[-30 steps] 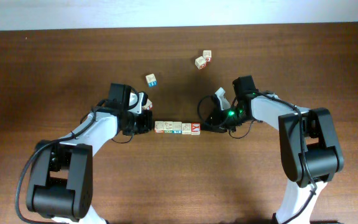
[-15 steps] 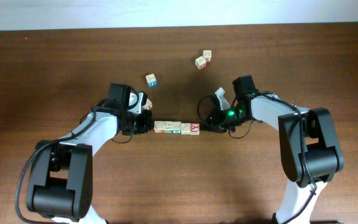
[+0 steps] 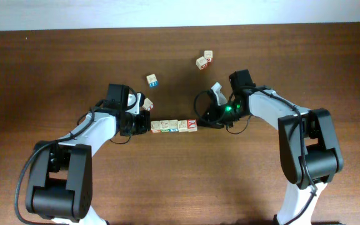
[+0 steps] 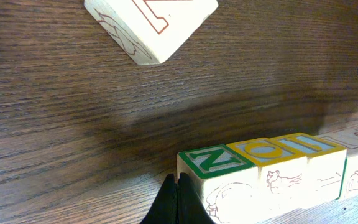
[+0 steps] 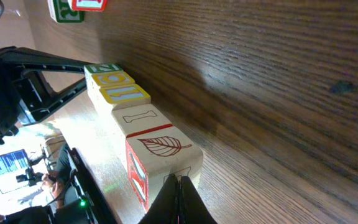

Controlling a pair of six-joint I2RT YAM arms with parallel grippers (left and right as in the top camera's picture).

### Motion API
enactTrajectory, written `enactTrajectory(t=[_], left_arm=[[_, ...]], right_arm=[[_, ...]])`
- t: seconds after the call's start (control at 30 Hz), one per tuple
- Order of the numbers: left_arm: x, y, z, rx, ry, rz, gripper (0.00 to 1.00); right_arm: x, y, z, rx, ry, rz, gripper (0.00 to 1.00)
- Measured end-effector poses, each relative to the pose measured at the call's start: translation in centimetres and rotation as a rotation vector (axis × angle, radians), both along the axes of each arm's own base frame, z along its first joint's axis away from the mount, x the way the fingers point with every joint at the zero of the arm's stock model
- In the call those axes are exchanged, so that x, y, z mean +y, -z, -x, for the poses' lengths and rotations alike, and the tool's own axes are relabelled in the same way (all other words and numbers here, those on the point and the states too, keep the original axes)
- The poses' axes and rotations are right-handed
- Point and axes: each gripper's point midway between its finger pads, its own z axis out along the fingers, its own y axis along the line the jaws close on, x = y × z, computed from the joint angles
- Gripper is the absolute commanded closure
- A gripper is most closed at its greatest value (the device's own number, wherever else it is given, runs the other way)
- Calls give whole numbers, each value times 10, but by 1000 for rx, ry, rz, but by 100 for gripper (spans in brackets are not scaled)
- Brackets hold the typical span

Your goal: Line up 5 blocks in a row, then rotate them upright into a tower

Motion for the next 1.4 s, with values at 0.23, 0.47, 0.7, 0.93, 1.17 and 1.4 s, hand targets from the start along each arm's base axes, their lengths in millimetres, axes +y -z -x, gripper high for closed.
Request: enactTrajectory(t=[0.23, 0.47, 0.7, 0.93, 1.17, 1.4], left_arm=[[0, 0, 0, 1, 0, 0, 100], [4, 2, -1, -1, -10, -22, 100], [7, 2, -2, -1, -19, -33, 100], [13, 4, -3, 0, -34, -52, 100], [14, 4, -3, 0, -37, -57, 100], [16, 5, -3, -1, -40, -67, 100]], right_arm=[[2, -8, -4, -4, -3, -1, 96], [12, -24, -4, -38, -28, -9, 96], [18, -33, -7, -46, -41, -10, 96], [31, -48, -8, -88, -75, -22, 96], [34, -50, -8, -101, -86, -24, 96], [38, -54, -8, -109, -96, -27, 96]])
